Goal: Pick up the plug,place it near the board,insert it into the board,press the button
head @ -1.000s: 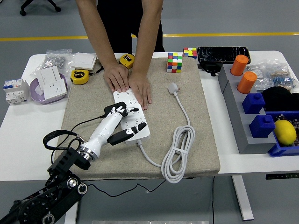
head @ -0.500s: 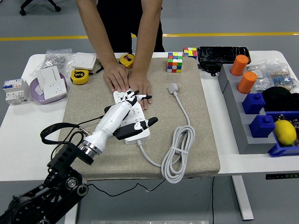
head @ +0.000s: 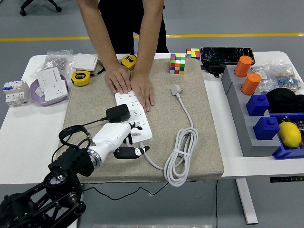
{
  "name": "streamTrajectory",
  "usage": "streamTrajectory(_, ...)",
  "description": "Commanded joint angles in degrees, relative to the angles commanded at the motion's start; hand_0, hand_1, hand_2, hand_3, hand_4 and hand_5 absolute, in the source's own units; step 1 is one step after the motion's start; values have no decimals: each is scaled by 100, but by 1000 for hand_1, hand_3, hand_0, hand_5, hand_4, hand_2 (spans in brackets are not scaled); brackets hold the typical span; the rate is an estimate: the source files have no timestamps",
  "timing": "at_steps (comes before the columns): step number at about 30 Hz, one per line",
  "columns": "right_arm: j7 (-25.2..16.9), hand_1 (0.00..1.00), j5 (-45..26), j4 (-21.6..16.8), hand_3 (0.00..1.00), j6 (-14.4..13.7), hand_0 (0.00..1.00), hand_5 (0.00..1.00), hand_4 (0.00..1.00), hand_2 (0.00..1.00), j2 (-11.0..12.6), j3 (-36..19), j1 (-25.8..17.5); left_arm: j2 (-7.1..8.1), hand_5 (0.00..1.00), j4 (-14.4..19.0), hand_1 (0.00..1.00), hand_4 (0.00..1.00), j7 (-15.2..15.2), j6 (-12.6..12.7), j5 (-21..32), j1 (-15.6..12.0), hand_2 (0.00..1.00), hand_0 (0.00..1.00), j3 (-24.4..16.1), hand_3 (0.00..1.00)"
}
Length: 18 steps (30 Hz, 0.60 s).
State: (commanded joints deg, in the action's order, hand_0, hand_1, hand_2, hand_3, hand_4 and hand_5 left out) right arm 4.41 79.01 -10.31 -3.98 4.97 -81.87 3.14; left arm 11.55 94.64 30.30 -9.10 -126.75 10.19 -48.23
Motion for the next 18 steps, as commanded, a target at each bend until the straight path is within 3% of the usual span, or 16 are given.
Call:
streamTrajectory(6, 8, 695, 21, 0, 748, 2, 789, 980, 998, 706, -2, -39, 11, -22, 152, -119, 53, 489, 16, -93, -114, 75, 152, 156, 45, 829)
streamTrajectory(18, -1, 695, 2, 0, 747, 1, 788, 981, 998, 706, -10, -39, 26, -91, 132, -157, 54, 468, -57, 0, -159, 147, 152, 158, 91, 863)
